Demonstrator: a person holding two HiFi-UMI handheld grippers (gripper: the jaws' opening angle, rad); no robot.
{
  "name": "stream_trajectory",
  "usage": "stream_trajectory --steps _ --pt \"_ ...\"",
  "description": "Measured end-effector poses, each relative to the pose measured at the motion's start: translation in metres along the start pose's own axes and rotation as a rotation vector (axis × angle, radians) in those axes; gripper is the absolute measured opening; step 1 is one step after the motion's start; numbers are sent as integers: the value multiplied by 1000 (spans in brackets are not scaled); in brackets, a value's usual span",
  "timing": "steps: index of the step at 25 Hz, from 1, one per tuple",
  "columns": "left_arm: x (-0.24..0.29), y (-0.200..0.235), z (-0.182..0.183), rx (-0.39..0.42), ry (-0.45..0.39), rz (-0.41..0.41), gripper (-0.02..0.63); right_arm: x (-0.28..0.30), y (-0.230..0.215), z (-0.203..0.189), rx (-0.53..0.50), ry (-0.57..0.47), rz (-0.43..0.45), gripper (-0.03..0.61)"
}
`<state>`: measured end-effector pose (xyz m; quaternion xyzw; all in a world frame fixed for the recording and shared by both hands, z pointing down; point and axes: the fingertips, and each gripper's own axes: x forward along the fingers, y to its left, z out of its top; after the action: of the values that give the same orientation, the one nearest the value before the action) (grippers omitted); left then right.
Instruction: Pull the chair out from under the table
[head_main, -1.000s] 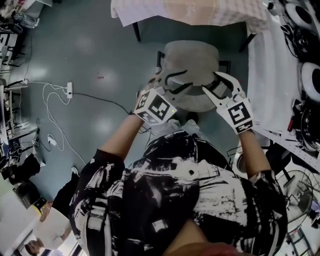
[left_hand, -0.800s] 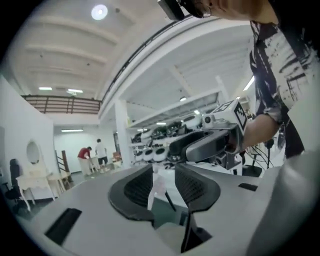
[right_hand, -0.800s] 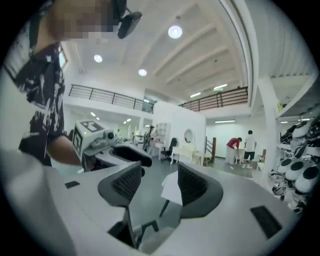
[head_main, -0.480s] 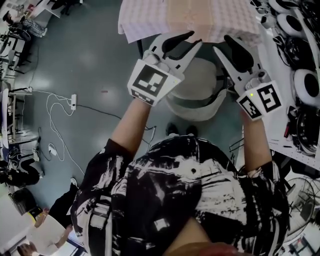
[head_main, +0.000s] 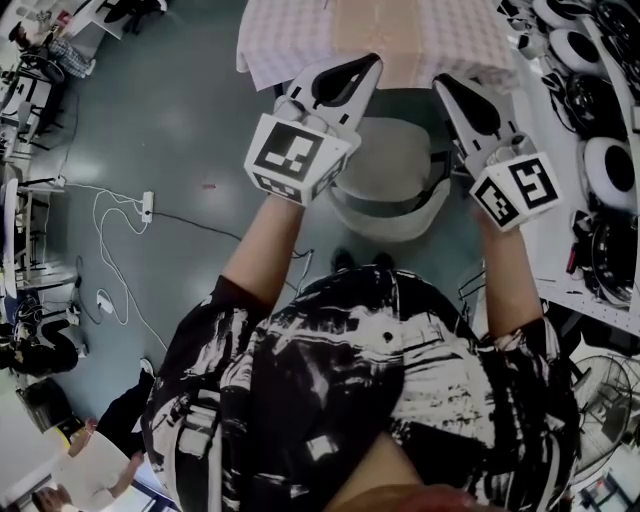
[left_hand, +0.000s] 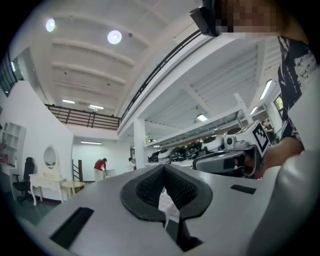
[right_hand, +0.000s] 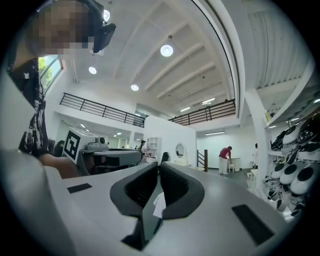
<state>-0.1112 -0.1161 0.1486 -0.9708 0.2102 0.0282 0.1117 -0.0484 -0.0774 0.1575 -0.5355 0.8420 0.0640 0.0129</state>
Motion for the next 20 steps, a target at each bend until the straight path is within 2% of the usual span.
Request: stream_trajectory --steps 2,20 --pt "-1 0 -1 6 -3 8 2 0 -1 -5 3 13 -6 0" --pt "9 -5 -20 3 46 17 0 -2 -12 -9 -57 43 -58 -2"
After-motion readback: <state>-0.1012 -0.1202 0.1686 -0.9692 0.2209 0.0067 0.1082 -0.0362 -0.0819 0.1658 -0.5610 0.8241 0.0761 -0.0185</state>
